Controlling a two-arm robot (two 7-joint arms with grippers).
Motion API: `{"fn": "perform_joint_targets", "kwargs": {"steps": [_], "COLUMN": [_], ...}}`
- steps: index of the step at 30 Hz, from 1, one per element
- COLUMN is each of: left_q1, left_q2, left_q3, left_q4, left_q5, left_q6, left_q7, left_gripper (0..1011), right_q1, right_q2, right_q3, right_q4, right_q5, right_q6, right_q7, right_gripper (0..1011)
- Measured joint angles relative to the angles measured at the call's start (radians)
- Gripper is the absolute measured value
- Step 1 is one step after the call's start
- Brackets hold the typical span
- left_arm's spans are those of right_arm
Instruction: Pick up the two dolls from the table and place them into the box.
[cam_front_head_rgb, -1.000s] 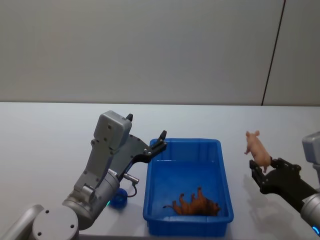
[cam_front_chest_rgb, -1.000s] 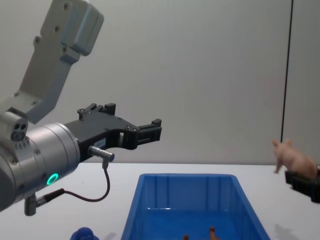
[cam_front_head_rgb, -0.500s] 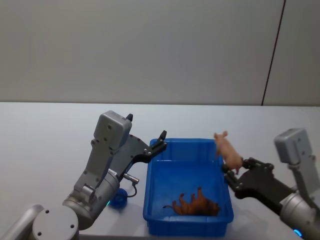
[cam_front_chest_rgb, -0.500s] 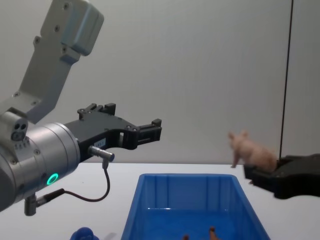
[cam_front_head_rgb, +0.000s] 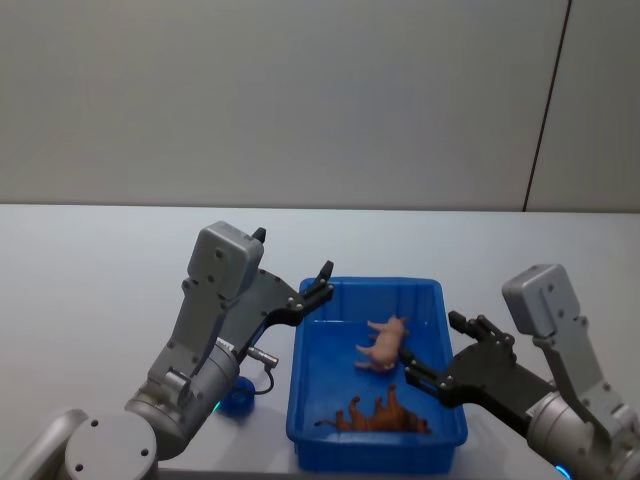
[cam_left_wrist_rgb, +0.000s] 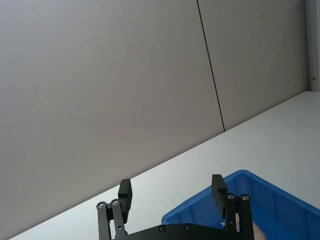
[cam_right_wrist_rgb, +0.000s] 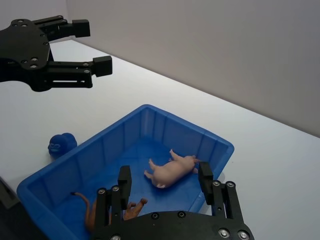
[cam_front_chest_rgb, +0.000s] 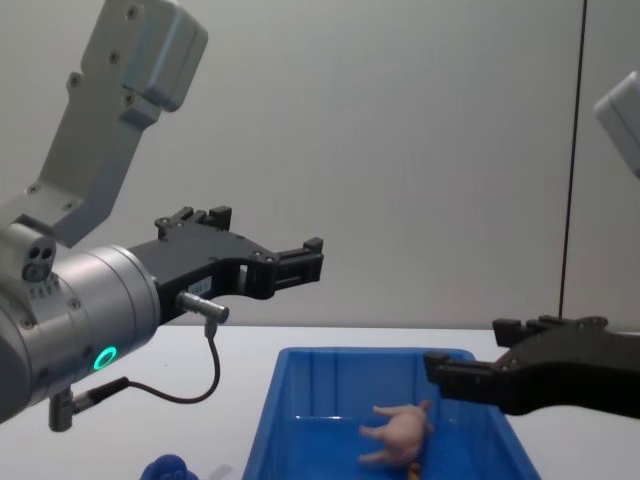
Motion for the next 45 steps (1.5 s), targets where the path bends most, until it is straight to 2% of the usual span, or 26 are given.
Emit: {"fn": "perform_joint_targets", "kwargs": {"steps": [8,24,31,36,45], "left_q1": [0.000,0.000,0.013,0.049,0.122], "left_q2": [0.000,0.000,0.010,0.034,0.078], "left_q3": [0.000,0.000,-0.002,-0.007,-0.013], "left_q4": [0.000,0.000,-0.023,-0.078,-0.149], "left_q5": [0.000,0.000,-0.001,-0.020,-0.067], "left_q6": [0.000,0.001,0.030,0.089,0.135], "left_q7": [0.000,0.000,0.010,0.055,0.128], "left_gripper": [1002,1002,1002,1002,1002], "right_q1": [0.014,0.045,0.051,0.054,0.057], "right_q2": [-0.002,0.029,0.035,0.038,0.041], "right_q3": [0.013,0.063,0.073,0.078,0.082], "right_q4": [0.025,0.112,0.130,0.139,0.147], "right_q5": [0.010,0.039,0.043,0.045,0.047], "right_q6": [-0.038,-0.128,-0.146,-0.154,-0.163], "right_q7": [-0.025,-0.042,-0.043,-0.044,-0.045], "right_gripper": [1000,1001,1001,1001,1001]}}
